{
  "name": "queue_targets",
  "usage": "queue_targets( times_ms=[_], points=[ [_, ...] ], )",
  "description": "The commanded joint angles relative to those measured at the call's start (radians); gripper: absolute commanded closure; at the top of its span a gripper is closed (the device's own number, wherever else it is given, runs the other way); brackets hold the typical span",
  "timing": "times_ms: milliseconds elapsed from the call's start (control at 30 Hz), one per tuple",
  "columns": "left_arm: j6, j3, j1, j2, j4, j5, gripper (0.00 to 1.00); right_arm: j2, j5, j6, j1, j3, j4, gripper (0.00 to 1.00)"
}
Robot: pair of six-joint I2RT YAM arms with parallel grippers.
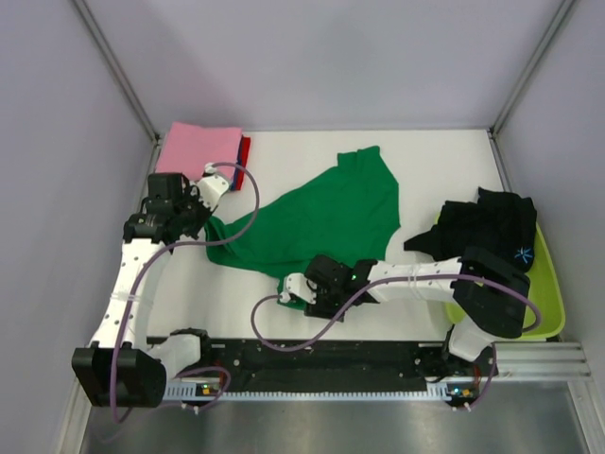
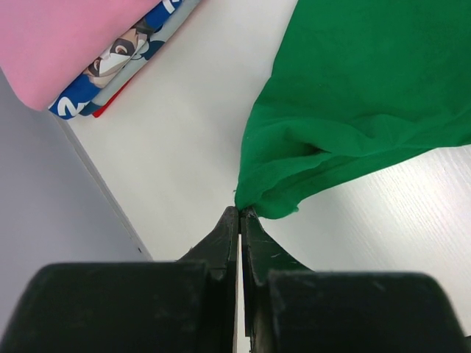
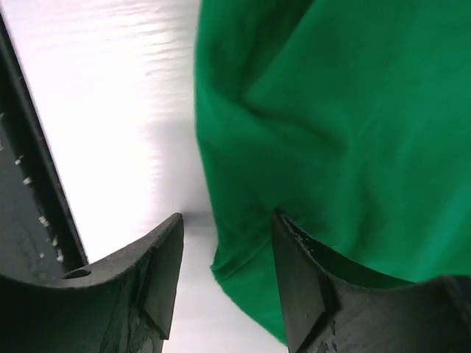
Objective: Fold and stack the t-shirts
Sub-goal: Flatten out the tshirt
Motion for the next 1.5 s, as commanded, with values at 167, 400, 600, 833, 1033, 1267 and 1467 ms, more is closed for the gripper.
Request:
queue_targets(
  times_ms=[167, 400, 600, 833, 1033, 1267, 1467],
  points=[
    [-0.015, 0.008, 0.003, -0.02, 0.021, 0.004, 1.0, 0.074, 0.206, 0.021, 0.0, 0.004, 0.034, 1.0],
    [-0.015, 0.098, 0.005, -0.015, -0.011, -0.023, 1.0, -0.129, 0.448, 0.152, -0.014, 0.171, -0.133, 1.0],
    [0.022, 0.272, 0.005, -0.022, -0.077, -0.053, 1.0, -0.502, 0.545, 0.129, -0.136, 0.269, -0.136, 1.0],
    [0.031, 0.632, 0.005, 0.024, -0.171, -0.131, 1.0, -0.685, 0.582, 0.037, -0.197, 0.601, -0.175, 1.0],
    [0.04, 0.862, 0.003, -0.006, -0.183, -0.113, 1.0, -0.691, 0.472, 0.045, -0.198, 0.913, -0.281, 1.0],
    [0.054, 0.901, 0.003, -0.057, -0.203, -0.111, 1.0, -0.693, 0.427, 0.054, -0.197, 1.07, -0.337, 1.0],
    [0.042, 0.901, 0.005, 0.015, -0.18, -0.143, 1.0, -0.648, 0.606, -0.001, -0.197, 1.039, -0.31, 1.0]
  ],
)
